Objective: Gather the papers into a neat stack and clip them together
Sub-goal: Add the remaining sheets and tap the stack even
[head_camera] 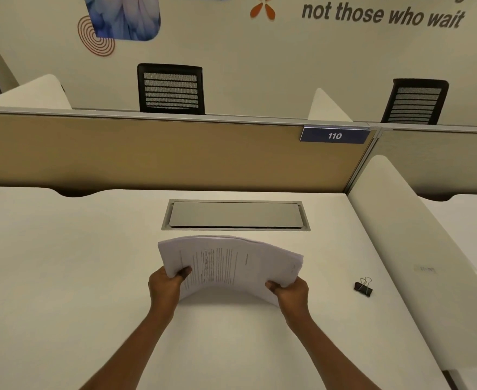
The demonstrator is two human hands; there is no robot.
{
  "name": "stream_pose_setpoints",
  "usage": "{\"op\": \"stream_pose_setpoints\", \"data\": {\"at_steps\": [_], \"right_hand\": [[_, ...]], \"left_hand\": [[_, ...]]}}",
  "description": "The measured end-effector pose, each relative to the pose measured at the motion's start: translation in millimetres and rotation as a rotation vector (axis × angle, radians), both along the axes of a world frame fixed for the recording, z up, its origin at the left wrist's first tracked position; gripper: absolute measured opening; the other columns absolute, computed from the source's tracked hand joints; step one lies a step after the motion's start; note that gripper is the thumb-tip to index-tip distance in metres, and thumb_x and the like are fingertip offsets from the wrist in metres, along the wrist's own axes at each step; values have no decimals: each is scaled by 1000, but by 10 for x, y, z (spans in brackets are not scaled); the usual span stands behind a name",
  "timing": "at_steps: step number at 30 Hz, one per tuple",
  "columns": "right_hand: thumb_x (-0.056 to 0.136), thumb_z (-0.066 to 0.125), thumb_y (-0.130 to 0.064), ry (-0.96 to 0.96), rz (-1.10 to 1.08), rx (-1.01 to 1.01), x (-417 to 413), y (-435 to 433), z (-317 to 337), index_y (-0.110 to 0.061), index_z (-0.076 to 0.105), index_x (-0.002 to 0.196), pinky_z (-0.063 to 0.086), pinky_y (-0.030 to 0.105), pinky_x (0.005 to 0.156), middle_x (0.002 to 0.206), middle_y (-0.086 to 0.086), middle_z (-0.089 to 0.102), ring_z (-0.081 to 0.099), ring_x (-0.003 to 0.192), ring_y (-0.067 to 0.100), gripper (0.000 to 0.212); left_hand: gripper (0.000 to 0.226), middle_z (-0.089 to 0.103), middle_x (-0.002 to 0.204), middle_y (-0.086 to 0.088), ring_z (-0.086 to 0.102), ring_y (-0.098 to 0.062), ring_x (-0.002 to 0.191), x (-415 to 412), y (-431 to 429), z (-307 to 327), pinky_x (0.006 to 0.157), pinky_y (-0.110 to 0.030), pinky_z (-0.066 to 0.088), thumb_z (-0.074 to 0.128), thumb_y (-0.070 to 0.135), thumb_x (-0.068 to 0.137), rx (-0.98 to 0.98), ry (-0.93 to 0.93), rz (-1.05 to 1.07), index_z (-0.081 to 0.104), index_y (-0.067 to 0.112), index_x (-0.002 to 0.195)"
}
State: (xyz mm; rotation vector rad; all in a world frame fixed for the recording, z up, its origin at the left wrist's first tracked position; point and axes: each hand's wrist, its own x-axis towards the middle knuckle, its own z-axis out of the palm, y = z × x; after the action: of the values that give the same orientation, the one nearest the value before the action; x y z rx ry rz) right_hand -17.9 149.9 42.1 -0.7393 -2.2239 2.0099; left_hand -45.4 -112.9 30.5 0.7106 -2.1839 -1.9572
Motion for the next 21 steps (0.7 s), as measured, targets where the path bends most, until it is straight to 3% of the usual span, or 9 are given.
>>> {"op": "stream_pose_setpoints", "data": {"at_steps": [6,13,16,18,21], "right_hand": [[69,76,7,-33,-23,-17,-12,-10,62,-13,66,67,54,34,66,75,5,71,67,73,30,22],[69,69,17,-14,-112,-301,76,-59,210,3,67,86,54,37,65,85,16,72,67,79,35,22],[69,67,19,23,-142,-424,144,-127,247,2,67,85,55,41,71,84,14,72,66,80,36,23],[70,64,20,70,-168,-510,191,-185,286,-2,67,85,55,41,73,80,7,74,66,81,32,27],[74,59,20,152,-218,-615,243,-263,371,-8,67,90,52,40,78,82,-1,75,65,85,26,33]], "left_hand": [[12,71,87,-11,69,-35,82,-98,20,223,69,-39,58,74,13,80,-119,-5,-93,66,11,90],[26,72,86,-4,69,-28,75,-304,-194,869,64,-34,55,80,26,74,-272,29,-290,71,15,95],[34,74,76,-3,68,-26,69,-316,-402,1159,60,-29,48,79,32,62,-105,63,-337,70,10,85],[40,74,77,-5,66,-24,71,-273,-553,1301,60,-29,46,79,34,59,22,121,-357,69,8,89],[32,72,87,-8,64,-23,76,-174,-626,1385,66,-32,50,70,28,70,319,269,-397,69,9,96]]}}
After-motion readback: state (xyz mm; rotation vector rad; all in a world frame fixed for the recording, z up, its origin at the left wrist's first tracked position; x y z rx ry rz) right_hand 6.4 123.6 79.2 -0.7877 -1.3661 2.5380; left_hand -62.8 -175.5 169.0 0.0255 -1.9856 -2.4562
